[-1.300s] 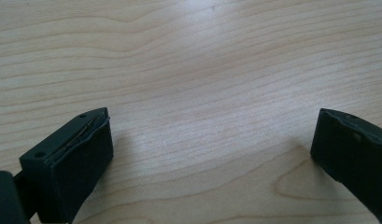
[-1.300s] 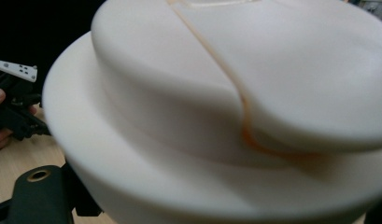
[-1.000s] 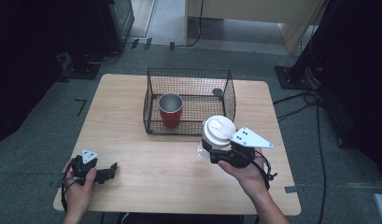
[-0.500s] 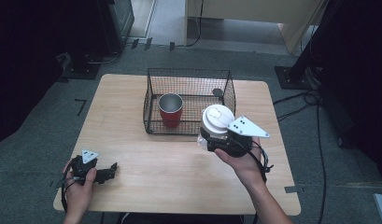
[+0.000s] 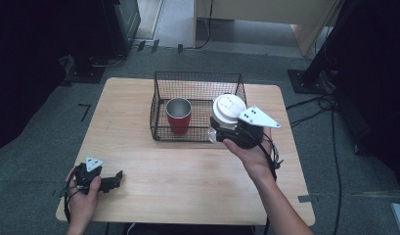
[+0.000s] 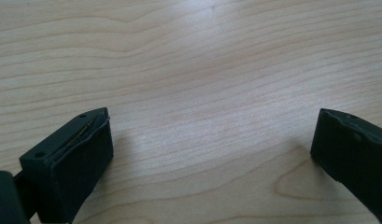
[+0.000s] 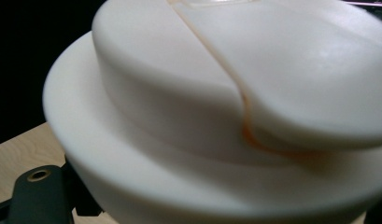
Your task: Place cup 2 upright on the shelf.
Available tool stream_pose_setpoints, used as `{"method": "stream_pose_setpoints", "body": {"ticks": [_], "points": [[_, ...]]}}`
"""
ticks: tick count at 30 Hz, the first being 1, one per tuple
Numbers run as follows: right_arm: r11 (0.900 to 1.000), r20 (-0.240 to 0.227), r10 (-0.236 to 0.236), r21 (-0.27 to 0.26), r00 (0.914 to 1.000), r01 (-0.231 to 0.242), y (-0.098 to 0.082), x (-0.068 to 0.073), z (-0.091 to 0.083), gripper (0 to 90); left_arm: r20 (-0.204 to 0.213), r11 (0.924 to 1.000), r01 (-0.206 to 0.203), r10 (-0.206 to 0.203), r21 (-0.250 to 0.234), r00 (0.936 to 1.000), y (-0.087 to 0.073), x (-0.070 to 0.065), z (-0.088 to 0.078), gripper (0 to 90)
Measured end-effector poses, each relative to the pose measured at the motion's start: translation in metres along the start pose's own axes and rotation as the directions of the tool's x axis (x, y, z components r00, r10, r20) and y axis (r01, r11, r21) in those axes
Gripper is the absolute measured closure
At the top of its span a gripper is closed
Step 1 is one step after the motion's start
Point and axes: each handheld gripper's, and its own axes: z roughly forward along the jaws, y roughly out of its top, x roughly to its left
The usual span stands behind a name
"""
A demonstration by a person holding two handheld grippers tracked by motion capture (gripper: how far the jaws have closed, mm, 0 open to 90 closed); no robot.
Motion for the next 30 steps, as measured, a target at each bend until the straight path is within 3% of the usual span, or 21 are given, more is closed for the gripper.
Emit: {"method": "stream_pose_setpoints", "body": {"ticks": [16, 30], "points": [[1.0, 0.081, -0.002, -0.016, 0.9967, 0.003, 0.018, -0.02, 0.035, 16.2, 0.0, 1.0, 0.0, 0.0, -0.001, 1.0, 0.0, 0.0, 0.0, 0.0], [1.0, 0.129, 0.008, 0.025, 0.9916, -0.011, 0.005, -0.033, 0.081, 16.1, 0.0, 1.0, 0.0, 0.0, 0.0, 1.0, 0.0, 0.0, 0.0, 0.0]]}}
